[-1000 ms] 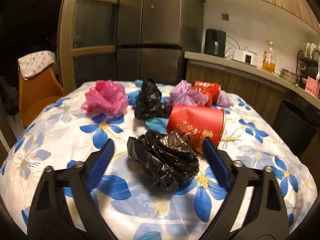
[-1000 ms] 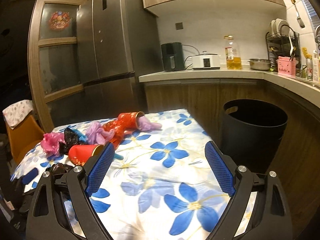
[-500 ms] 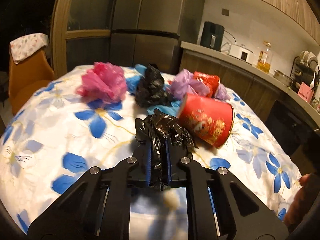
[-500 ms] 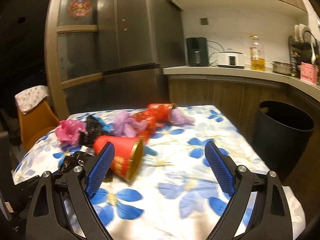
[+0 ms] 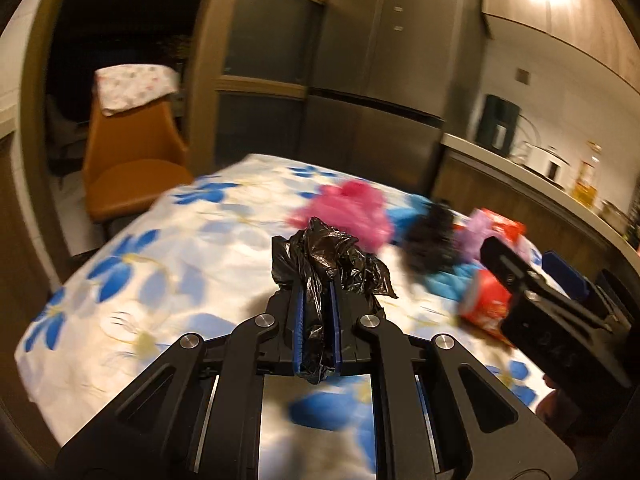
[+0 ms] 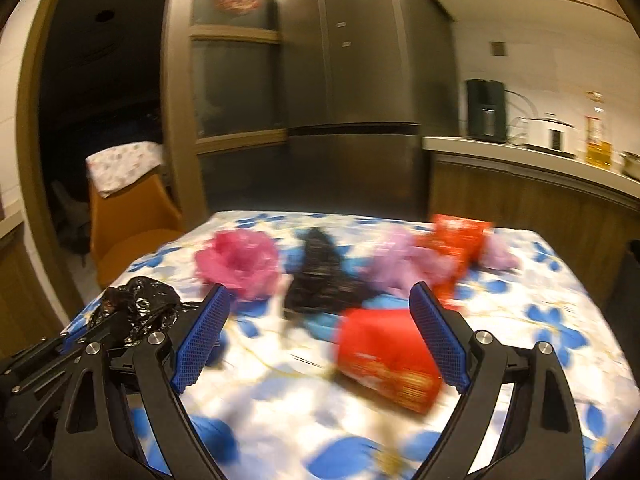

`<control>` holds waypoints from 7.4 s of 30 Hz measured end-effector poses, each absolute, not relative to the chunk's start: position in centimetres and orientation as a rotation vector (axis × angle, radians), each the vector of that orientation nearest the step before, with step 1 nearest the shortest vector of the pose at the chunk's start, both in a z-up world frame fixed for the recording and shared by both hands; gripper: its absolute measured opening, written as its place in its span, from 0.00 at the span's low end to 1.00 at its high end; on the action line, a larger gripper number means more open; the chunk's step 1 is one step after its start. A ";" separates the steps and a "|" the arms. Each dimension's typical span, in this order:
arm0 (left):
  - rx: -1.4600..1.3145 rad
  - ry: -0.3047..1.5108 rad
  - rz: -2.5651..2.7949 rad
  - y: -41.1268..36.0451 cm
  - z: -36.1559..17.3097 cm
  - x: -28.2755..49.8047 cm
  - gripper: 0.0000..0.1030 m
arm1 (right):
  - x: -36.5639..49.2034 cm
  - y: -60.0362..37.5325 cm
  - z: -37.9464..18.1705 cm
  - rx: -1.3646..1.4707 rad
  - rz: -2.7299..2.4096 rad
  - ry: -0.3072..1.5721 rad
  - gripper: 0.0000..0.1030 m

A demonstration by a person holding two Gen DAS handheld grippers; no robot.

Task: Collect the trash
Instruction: 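Grasp the black plastic bag with the left gripper while the right gripper grasps the pink bag, then carry the black and pink bags over the black bin with both grippers, then open both grippers to drop the black and pink bags into the bin, then move both grippers back to the table toward the red paper cup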

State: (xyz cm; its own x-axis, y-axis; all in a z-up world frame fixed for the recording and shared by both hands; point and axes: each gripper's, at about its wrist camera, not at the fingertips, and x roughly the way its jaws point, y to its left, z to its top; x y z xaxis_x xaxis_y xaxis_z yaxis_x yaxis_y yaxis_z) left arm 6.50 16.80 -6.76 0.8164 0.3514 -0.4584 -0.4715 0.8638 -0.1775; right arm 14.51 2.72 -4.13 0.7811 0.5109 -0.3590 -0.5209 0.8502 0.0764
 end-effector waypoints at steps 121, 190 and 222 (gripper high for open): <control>-0.028 0.365 -0.477 -29.0 0.0 28.7 0.12 | 20.6 -39.9 0.5 0.163 -0.142 0.282 0.02; -0.229 0.347 0.347 12.0 -3.3 7.4 0.95 | 13.1 -7.6 -5.1 0.043 0.290 0.421 0.94; -0.219 0.415 0.254 13.0 -5.5 14.6 0.93 | 15.1 -4.6 -6.7 0.087 0.539 0.492 0.03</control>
